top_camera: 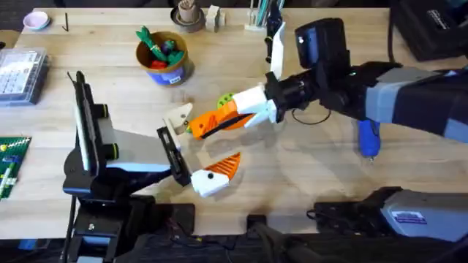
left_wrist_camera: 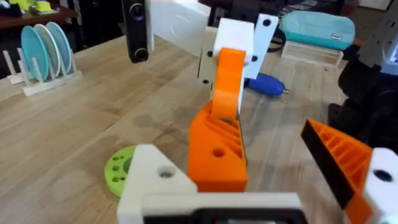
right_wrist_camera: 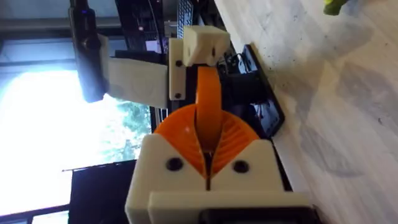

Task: Pick up the gripper from the table and insert it into the empty holder that is missing its gripper. Then pick up a screw, insert it into the mounting hole, and use the screwdriver to tighten it. Finally, clean up the table by picking up the vegetable and placing it into the bucket.

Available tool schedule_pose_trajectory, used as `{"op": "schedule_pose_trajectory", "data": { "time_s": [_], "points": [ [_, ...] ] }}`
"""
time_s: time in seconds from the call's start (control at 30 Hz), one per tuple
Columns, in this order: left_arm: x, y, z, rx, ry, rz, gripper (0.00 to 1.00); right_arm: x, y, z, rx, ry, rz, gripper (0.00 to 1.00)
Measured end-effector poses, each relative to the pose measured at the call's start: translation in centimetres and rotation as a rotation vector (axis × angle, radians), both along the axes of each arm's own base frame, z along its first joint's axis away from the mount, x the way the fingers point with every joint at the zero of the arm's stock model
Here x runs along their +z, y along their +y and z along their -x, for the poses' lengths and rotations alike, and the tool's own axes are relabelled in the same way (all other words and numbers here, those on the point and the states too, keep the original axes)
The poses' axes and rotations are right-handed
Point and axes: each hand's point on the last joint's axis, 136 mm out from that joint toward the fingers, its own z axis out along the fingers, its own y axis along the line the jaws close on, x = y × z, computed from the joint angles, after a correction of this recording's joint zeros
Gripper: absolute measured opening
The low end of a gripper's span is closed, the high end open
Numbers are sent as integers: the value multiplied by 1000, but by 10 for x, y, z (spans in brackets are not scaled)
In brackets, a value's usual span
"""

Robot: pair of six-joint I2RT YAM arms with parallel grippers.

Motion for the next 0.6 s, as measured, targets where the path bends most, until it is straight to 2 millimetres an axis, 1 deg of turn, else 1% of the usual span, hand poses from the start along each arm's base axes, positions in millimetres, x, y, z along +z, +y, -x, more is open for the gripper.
{"op": "schedule_pose_trajectory", "data": {
  "time_s": [0.2, 0.4, 0.6],
  "points": [
    [0, 0, 0, 0, 0, 0, 993, 2, 10, -4, 10, -1, -29, 8],
    [0, 1, -1, 7, 11, 4, 993, -6, 15, -10, 13, 63, -30, 8],
    [0, 3, -4, 30, 15, 6, 993, -10, 21, -19, -9, 110, -32, 8]
  ]
}}
